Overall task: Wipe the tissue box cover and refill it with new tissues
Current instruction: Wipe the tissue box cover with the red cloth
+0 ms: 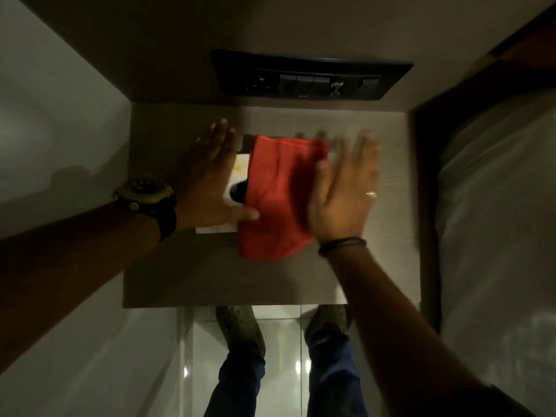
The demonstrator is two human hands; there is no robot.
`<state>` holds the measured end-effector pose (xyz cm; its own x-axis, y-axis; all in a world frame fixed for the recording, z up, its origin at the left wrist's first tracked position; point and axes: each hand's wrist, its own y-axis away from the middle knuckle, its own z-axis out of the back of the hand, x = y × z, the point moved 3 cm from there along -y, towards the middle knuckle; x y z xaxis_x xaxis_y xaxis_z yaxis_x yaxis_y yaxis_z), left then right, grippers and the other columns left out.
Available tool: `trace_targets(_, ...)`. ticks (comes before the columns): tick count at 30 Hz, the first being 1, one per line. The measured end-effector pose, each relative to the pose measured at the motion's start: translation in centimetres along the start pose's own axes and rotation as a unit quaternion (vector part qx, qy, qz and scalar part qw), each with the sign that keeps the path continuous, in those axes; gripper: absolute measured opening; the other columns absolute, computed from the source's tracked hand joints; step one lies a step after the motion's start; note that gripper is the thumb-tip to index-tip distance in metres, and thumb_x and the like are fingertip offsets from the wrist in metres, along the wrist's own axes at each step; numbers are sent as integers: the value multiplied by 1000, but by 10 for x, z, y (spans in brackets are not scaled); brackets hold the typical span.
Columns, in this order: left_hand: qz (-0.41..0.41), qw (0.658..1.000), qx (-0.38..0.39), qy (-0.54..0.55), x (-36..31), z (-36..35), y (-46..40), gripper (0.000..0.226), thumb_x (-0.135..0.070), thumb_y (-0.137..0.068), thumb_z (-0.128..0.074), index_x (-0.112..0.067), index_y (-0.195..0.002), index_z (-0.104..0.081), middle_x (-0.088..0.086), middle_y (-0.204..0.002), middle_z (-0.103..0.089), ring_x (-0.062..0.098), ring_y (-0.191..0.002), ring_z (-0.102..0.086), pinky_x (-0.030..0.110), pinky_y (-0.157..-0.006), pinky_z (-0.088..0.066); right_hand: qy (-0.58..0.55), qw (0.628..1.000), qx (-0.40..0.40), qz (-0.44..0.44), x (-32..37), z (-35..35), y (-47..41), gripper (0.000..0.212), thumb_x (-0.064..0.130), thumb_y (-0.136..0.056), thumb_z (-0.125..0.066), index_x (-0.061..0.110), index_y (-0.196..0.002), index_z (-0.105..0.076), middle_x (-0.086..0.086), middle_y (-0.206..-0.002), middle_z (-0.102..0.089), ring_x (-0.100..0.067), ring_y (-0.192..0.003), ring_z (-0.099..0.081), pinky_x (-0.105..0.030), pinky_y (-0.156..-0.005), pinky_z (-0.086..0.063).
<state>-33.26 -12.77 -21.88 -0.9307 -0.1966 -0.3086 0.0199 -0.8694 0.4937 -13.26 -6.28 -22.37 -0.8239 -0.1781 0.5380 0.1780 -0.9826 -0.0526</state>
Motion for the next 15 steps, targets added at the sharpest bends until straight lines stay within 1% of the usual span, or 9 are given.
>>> trace_targets(1, -22, 997, -75, 17, -18, -2, 1, 121, -73, -75, -57, -2, -151, 4, 20, -160, 11, 33, -148, 7, 49, -121, -3, 21, 997, -29, -63, -18, 7, -12, 59, 42, -98, -28, 12, -148, -35, -19, -159, -19, -37, -148, -12, -54, -118, -13)
trace_targets(2, -50, 988, -145, 17, -40, -7, 2, 103, -61, -84, -54, 1, -151, -7, 24, -159, -2, 37, -148, -2, 51, -120, -10, 46, 992, -27, -117, -32, 8, -23, 60, 44, -99, -29, 13, -150, -31, -19, -160, -15, -38, -148, -9, -57, -117, -15)
trace_targets(3, -75, 979, -191, 6, -63, -16, 1, 87, -51, -90, -47, 2, -150, -15, 25, -158, -10, 39, -148, -9, 52, -120, -14, 72, 986, -7, -151, -42, 3, -32, 61, 46, -99, -29, 15, -151, -26, -18, -161, -12, -38, -148, -6, -60, -116, -14)
trace_targets(4, -91, 973, -210, -4, -84, -28, -3, 76, -46, -93, -39, 0, -150, -18, 23, -158, -14, 38, -148, -12, 52, -119, -15, 97, 982, 16, -163, -48, -5, -36, 63, 48, -99, -28, 16, -153, -21, -17, -162, -8, -38, -149, -4, -61, -116, -12)
trace_targets(6, -75, 977, -194, -39, -109, -52, -12, 68, -45, -97, -23, -7, -153, -14, 16, -161, -11, 33, -149, -6, 50, -119, -12, 117, 979, 32, -162, -52, -20, -36, 65, 51, -99, -23, 19, -154, -14, -14, -163, -5, -36, -149, -2, -61, -117, -6)
trace_targets(7, -59, 978, -189, -62, -111, -61, -17, 67, -46, -98, -20, -9, -153, -13, 14, -161, -10, 31, -150, -5, 48, -119, -11, 118, 979, 25, -166, -54, -25, -34, 65, 52, -98, -21, 20, -154, -13, -13, -163, -6, -35, -149, -3, -61, -116, -6)
trace_targets(9, -54, 973, -206, -91, -103, -70, -23, 68, -50, -99, -24, -8, -152, -20, 14, -160, -19, 32, -149, -12, 49, -119, -15, 118, 975, 8, -188, -59, -30, -32, 65, 55, -97, -18, 22, -154, -13, -13, -163, -8, -35, -149, -5, -61, -116, -8)
trace_targets(11, -80, 965, -227, -109, -100, -73, -25, 70, -53, -98, -26, -7, -150, -25, 16, -158, -25, 33, -147, -19, 51, -118, -18, 118, 974, -2, -193, -61, -29, -32, 65, 55, -97, -18, 23, -153, -13, -12, -163, -9, -34, -149, -6, -60, -115, -7)
trace_targets(15, -91, 964, -220, -119, -88, -68, -23, 66, -49, -99, -24, -8, -151, -24, 14, -159, -24, 31, -148, -16, 51, -119, -17, 103, 977, 14, -187, -53, -27, -31, 65, 54, -97, -18, 23, -154, -11, -11, -163, -7, -33, -150, -4, -61, -117, -7)
